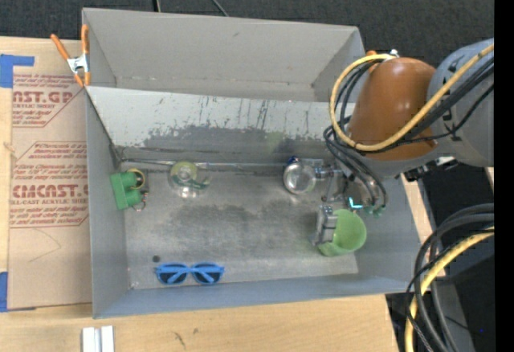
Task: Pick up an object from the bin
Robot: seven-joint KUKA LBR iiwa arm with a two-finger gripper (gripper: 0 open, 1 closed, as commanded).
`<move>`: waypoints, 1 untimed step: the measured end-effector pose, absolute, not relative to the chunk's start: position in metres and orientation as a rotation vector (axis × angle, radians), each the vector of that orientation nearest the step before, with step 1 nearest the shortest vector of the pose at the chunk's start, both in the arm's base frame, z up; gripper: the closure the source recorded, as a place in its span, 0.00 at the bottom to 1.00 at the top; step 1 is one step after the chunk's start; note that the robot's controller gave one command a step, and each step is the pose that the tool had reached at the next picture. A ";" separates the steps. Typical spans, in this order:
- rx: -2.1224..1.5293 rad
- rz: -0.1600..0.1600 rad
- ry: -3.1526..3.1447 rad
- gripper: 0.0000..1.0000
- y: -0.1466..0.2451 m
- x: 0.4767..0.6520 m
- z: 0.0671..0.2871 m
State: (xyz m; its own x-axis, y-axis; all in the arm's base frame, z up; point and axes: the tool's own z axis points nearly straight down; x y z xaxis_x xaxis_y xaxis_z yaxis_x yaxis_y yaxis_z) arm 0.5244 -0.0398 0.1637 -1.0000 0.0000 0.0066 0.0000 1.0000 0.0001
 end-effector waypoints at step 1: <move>0.087 -0.013 -3.137 0.00 -0.117 0.551 0.077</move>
Offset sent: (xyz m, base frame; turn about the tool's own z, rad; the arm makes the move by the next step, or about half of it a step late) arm 0.0292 -0.0913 -0.0937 -0.0521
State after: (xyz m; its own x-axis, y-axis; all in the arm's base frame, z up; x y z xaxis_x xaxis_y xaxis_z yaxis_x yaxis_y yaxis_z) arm 0.5509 -0.1175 0.0769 -0.9985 -0.0551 0.0035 -0.0551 0.9984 0.0086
